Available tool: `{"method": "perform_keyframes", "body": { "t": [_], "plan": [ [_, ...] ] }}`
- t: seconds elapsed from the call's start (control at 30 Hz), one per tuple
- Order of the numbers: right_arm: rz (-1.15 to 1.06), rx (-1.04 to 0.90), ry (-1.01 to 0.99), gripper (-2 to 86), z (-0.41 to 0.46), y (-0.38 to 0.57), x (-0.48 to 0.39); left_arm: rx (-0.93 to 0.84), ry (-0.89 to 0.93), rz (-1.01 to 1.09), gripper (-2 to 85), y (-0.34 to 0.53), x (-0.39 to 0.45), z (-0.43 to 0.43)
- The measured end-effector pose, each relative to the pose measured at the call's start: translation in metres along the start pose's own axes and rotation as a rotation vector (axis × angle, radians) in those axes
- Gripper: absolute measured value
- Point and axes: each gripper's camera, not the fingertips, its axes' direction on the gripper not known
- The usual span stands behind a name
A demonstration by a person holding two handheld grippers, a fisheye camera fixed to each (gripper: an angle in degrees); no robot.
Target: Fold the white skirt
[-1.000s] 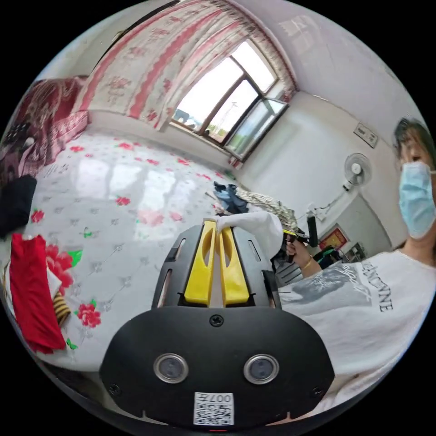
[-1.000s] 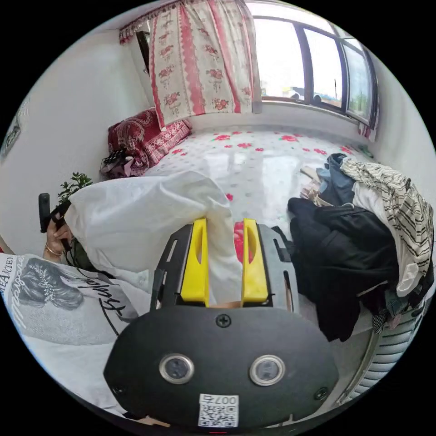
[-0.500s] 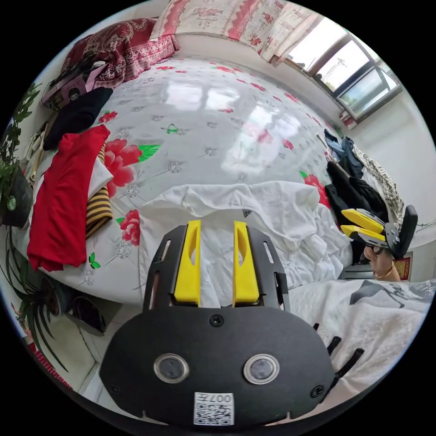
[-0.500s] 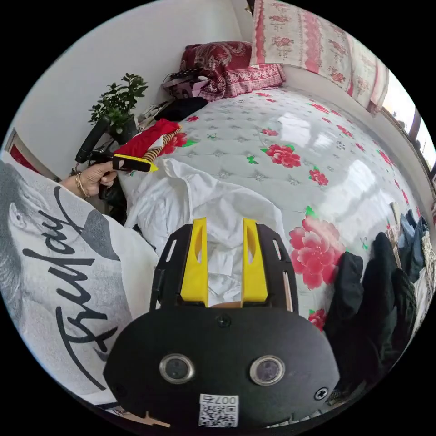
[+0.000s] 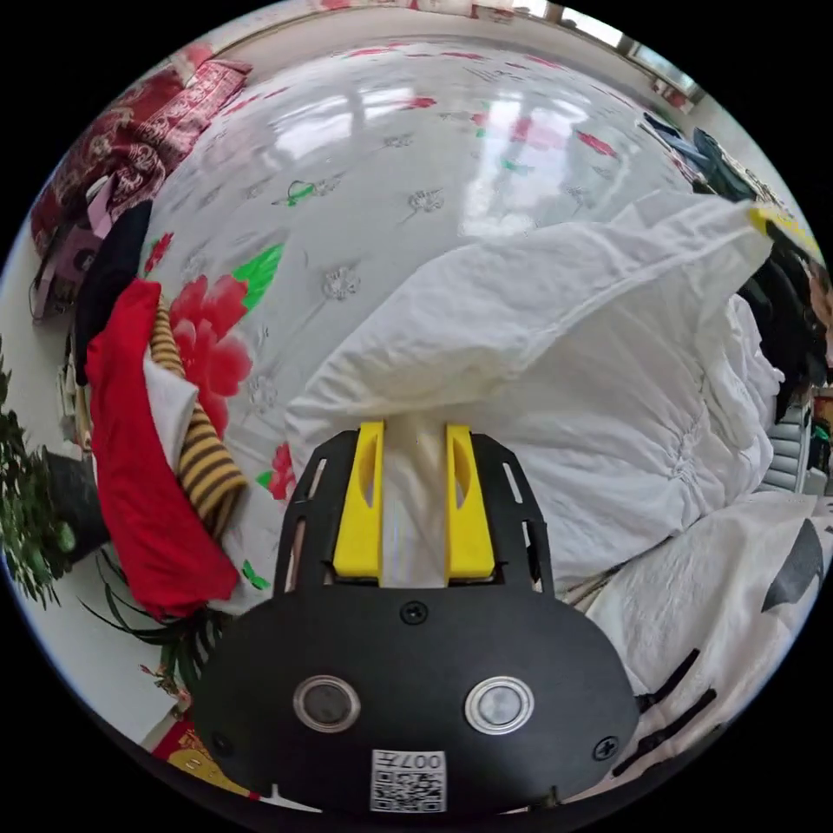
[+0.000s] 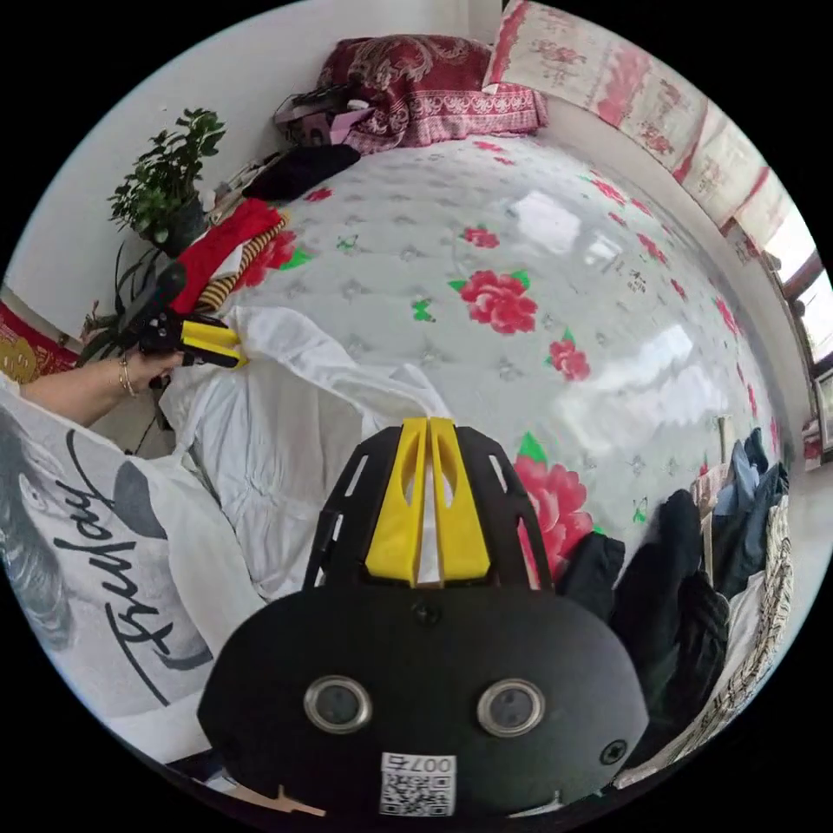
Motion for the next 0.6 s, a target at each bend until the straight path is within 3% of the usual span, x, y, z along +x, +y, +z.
{"method": "perform_keyframes", "body": {
  "t": [0.1,0.27,0.47,0.6],
  "plan": [
    [0.222,0.138,0.15,3.0,-0.03,-0.042,0.059,0.072,-0.12,0.008,8.0,-0.063,-0.015,-0.009],
    [0.447,0.036,0.153,6.1,-0.003,-0.051,0.119,0.127,-0.141,-0.104,6.5,-0.14,-0.04,-0.042],
    [0.358,0.021,-0.009,7.2,0.045,0.033,0.066,0.207,-0.045,-0.186,5.2,-0.083,-0.044,-0.049],
    [0.147,-0.092,-0.155,8.6,0.101,0.053,-0.011,0.187,0.099,-0.171,5.2,-0.032,-0.022,-0.036]
  ]
}}
